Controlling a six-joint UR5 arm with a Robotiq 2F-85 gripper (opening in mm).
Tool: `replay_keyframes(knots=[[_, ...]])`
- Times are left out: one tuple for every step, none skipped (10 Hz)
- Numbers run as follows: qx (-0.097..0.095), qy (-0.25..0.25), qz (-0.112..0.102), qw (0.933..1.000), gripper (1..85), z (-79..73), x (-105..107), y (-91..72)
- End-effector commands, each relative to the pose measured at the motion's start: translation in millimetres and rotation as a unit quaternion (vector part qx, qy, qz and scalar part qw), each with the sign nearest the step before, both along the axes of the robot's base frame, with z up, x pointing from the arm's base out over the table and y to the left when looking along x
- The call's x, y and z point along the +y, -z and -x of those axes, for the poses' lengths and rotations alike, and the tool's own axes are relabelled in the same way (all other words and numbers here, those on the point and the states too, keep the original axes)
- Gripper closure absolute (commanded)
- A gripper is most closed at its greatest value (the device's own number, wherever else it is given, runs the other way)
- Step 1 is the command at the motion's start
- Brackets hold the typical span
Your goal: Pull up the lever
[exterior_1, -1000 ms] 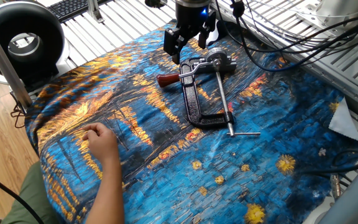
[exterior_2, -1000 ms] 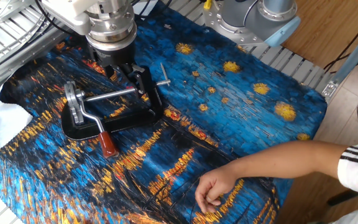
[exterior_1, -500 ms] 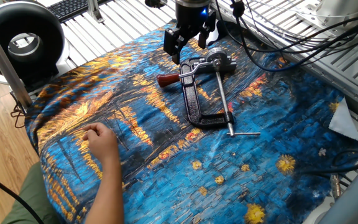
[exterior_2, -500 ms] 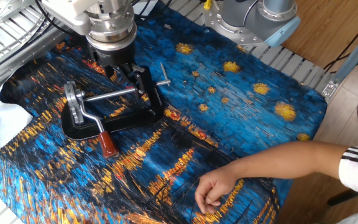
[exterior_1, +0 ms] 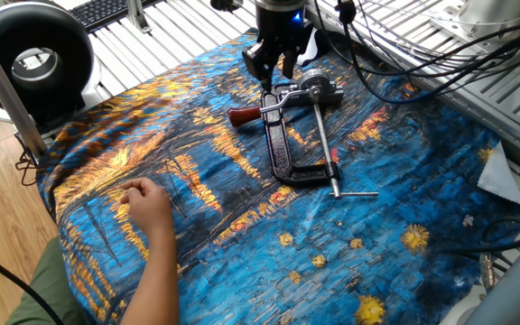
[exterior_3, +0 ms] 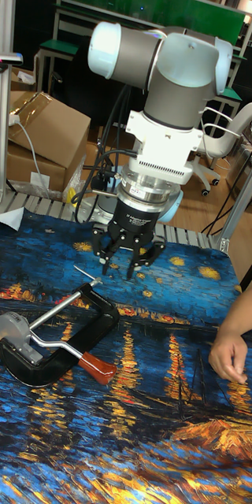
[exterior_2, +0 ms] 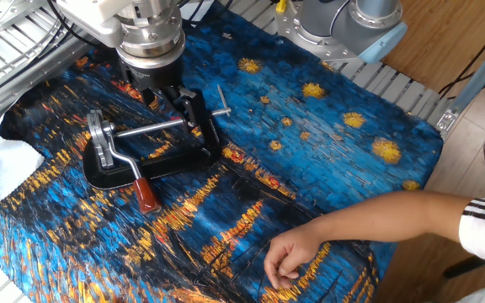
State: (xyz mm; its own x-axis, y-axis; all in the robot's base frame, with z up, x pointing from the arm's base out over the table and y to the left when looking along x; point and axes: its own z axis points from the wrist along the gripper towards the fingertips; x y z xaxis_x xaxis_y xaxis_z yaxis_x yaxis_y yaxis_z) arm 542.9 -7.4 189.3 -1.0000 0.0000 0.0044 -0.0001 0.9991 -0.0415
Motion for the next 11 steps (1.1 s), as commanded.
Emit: replay_keyframes(knots=[[-0.001,0.001,0.003,1.0000,84.7,-0.7,-0.7,-0.8],[-0.001,0.000,0.002,1.0000,84.7,-0.7,0.0,-0.8],[-0.003,-0.007,0.003,1.0000,84.7,-1.7,0.1,-0.7],[-0.004,-0.014,0.004,0.9999,84.7,-2.1,-0.7,-0.7],[-0.001,-0.020,0.005,0.9998,84.7,-0.6,-1.4,-0.7],[0.000,-0.026,0.002,0.9996,84.7,0.9,-1.8,0.2],[-0.001,-0.032,-0.001,0.9995,84.7,1.5,-1.6,1.3],[-0.001,-0.033,-0.003,0.9995,84.7,2.1,-1.7,2.0],[-0.001,-0.030,-0.007,0.9995,84.7,2.6,-0.2,2.5],[-0.002,-0.027,-0.008,0.9996,84.7,3.2,0.3,3.3],[-0.006,-0.027,-0.014,0.9995,84.7,2.6,1.6,4.2]])
